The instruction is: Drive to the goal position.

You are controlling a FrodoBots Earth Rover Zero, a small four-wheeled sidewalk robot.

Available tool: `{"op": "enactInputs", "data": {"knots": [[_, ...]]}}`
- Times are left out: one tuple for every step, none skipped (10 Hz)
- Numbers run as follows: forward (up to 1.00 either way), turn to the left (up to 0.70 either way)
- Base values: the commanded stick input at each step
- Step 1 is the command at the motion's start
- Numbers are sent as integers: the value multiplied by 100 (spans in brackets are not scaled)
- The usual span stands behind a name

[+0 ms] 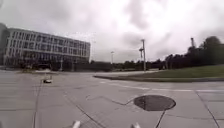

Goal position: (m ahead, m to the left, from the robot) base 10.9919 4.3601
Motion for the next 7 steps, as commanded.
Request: {"op": "enactInputs", "data": {"knots": [[70, 0], [70, 0], [70, 0], [70, 0], [70, 0], [70, 0], [70, 0]]}}
